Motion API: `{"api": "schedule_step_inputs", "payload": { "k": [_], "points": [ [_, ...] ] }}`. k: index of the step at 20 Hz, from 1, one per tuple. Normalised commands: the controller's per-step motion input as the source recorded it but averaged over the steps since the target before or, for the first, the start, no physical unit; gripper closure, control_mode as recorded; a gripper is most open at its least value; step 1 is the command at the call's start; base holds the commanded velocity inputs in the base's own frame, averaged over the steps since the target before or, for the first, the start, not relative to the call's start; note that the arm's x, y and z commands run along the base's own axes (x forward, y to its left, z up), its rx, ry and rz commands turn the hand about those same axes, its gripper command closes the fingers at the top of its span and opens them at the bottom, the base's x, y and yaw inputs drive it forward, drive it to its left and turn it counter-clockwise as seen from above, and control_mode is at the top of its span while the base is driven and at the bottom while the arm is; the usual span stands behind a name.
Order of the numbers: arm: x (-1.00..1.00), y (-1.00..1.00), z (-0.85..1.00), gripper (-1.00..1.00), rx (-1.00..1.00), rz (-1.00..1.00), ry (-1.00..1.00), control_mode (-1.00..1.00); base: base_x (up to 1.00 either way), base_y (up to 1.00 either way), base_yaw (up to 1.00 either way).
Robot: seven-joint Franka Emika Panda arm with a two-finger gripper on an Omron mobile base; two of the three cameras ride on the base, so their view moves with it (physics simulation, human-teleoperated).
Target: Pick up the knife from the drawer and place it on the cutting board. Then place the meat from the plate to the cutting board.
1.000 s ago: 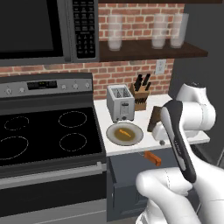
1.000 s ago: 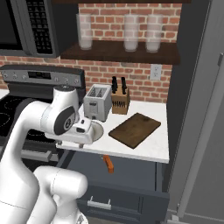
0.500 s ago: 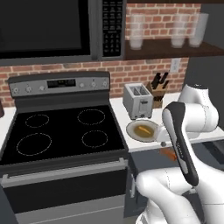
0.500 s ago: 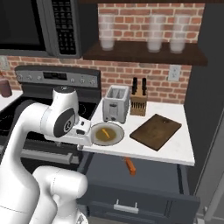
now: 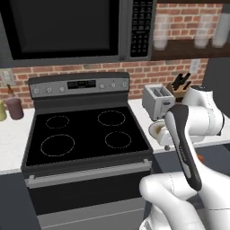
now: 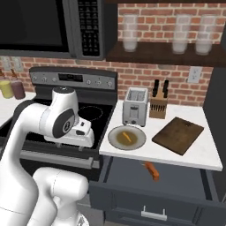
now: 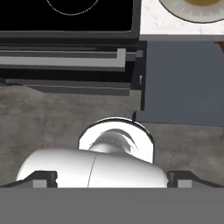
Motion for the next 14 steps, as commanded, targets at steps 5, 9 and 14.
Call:
{"api": "schedule_step_inputs", "payload": {
  "k": [5,9,14],
  "points": [
    [0.0,0.0,0.0,-1.0,0.0,0.0,0.0,1.0,0.14,0.17,0.0],
    [0.0,0.0,0.0,-1.0,0.0,0.0,0.0,1.0,0.15,0.44,0.0],
    [0.0,0.0,0.0,-1.0,0.0,0.0,0.0,1.0,0.15,0.49,0.0]
  ]
}}
